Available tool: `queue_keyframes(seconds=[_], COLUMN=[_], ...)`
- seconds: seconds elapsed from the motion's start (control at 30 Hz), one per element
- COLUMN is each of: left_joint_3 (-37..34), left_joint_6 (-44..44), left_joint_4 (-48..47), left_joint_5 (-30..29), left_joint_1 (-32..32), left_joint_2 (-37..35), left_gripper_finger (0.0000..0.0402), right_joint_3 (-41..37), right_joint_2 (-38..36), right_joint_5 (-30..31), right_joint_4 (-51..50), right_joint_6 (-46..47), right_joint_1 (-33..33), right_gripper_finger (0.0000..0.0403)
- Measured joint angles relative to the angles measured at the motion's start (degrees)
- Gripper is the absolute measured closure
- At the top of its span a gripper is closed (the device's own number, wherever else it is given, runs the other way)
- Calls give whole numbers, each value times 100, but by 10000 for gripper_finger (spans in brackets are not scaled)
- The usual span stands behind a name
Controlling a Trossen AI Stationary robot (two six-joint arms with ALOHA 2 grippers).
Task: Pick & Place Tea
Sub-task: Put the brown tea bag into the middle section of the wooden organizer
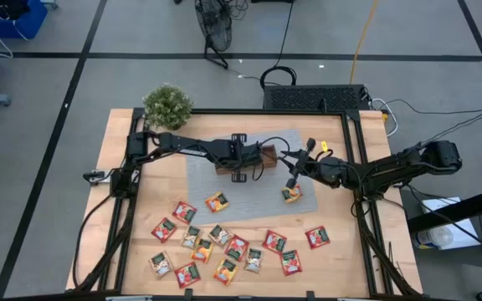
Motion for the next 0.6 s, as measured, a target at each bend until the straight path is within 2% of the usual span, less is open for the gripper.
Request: queue_keyframes(seconds=[0.13, 0.27, 0.6], left_joint_3=[0, 0, 0], left_joint_6=[-3, 4, 10], left_joint_4=[0, 2, -13], left_joint_5=[-33, -302, -316], left_joint_1=[0, -43, -149], left_joint_2=[0, 0, 0], left_gripper_finger=[392, 397, 367], right_joint_3=[0, 0, 0], right_joint_2=[0, 0, 0], right_joint_5=[0, 0, 0], right_joint_4=[-4, -7, -20], right_joint_6=[0, 0, 2], right_joint_1=[0, 0, 0], right_gripper_finger=[330, 330, 330])
